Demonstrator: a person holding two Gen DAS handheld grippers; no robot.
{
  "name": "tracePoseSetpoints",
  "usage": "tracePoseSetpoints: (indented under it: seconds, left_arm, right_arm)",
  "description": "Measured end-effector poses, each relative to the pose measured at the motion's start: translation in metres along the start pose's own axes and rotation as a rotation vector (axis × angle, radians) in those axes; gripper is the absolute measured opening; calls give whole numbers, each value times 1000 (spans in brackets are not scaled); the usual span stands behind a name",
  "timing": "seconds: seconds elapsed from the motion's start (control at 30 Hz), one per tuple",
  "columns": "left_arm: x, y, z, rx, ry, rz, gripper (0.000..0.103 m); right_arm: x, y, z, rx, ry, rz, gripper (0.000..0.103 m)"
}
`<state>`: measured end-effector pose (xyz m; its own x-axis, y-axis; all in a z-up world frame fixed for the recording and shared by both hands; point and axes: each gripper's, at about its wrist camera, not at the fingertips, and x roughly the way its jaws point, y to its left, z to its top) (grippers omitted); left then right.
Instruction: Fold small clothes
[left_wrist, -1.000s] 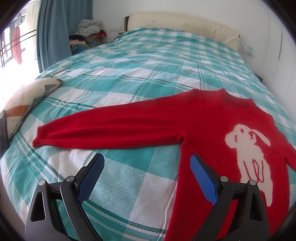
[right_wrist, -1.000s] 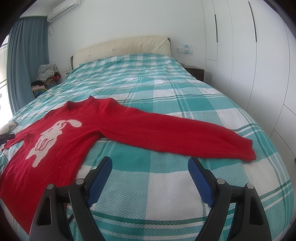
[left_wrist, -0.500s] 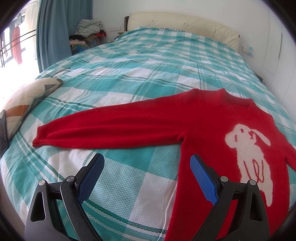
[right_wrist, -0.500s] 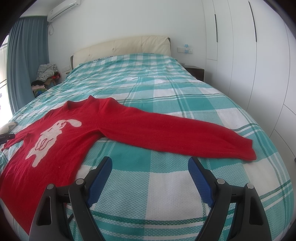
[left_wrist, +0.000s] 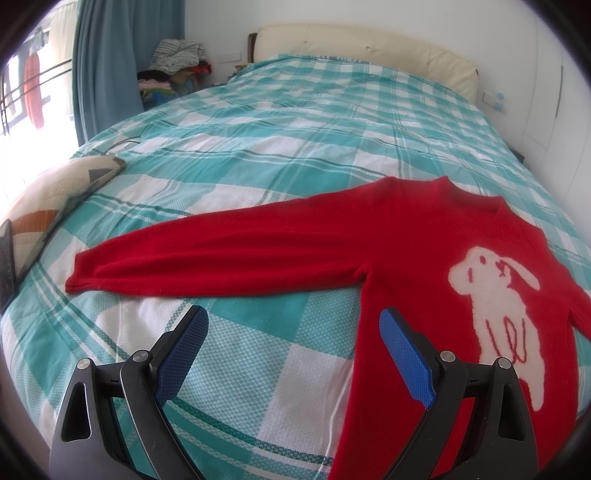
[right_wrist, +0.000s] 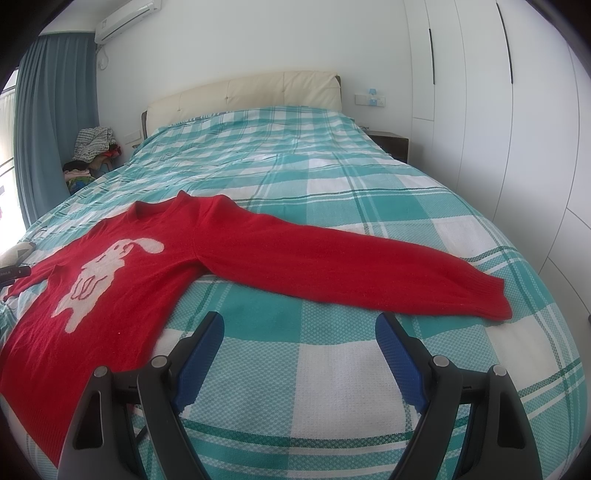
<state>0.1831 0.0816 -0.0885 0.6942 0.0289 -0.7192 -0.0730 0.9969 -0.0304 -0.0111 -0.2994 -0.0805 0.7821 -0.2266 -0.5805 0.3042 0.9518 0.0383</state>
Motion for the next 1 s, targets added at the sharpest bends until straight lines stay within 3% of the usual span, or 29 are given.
tracePoseSetpoints:
  seconds: [0.37,0.47,0.57,0.77,1.0]
  left_arm:
    - [-2,-1,1,-9,-10,-6,95]
    - [-4,1,5,-31,-11,-24,95]
    - [-8,0,6,-36,-16,-31,95]
    - [-9,0,3,-31,-20,-26,95]
    - [-4,1,3,-44,-8,-24,95]
  right_arm:
    - [0,-1,0,1,-2,-6,83]
    - [-10,-16,5,60,-39,-17,83]
    - [-26,-53,8,204,-85,-40,83]
    - [-27,-144,-4,639,-90,-37,83]
    - [5,-207,-30,1047,-15,145,83]
